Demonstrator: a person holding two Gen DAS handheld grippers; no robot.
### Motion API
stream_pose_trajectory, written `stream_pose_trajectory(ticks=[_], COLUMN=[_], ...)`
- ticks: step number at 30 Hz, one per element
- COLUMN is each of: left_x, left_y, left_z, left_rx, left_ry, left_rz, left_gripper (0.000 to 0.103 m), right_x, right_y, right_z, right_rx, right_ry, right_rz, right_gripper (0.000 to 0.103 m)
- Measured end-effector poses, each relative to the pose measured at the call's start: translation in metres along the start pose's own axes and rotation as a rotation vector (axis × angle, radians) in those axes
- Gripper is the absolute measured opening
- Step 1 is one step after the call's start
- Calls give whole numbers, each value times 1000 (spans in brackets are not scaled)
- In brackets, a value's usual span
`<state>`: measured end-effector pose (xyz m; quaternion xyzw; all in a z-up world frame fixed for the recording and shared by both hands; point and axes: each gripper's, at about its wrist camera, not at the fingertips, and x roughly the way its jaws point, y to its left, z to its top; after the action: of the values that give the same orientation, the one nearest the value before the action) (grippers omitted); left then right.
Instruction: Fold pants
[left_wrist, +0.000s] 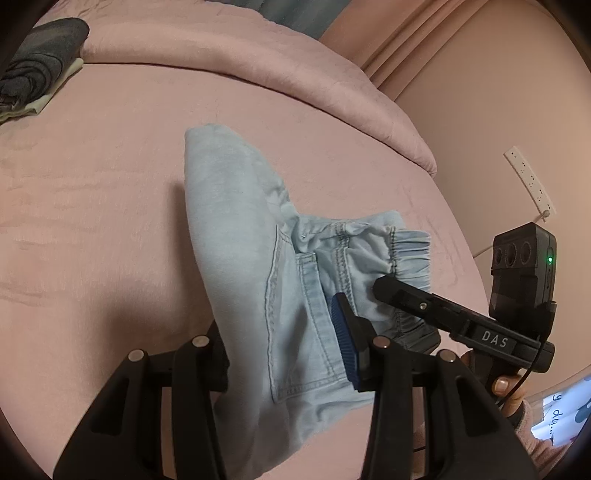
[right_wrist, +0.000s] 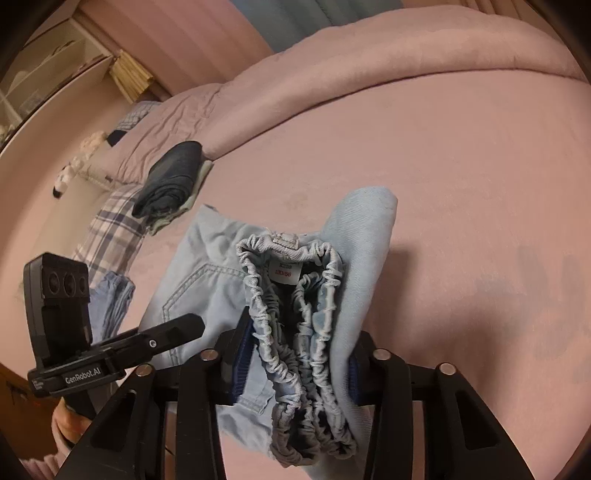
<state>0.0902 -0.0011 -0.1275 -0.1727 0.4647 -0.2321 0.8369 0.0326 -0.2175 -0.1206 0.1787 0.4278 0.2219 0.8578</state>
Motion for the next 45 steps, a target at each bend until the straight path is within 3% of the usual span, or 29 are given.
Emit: stream_pose_trajectory(ticks=[21, 45], left_x=[-17, 12], left_y=[-3, 19], left_z=[36, 91], left_rx=[58, 71], left_ry=[-68, -64], left_rz=[3, 19], left_gripper=[43, 43], right_x=[-4, 36], right_y=[13, 8], right_z=[38, 101], right_rx=[-34, -52], right_ry=[-67, -77], right_rz=[40, 13], right_gripper=[41, 41])
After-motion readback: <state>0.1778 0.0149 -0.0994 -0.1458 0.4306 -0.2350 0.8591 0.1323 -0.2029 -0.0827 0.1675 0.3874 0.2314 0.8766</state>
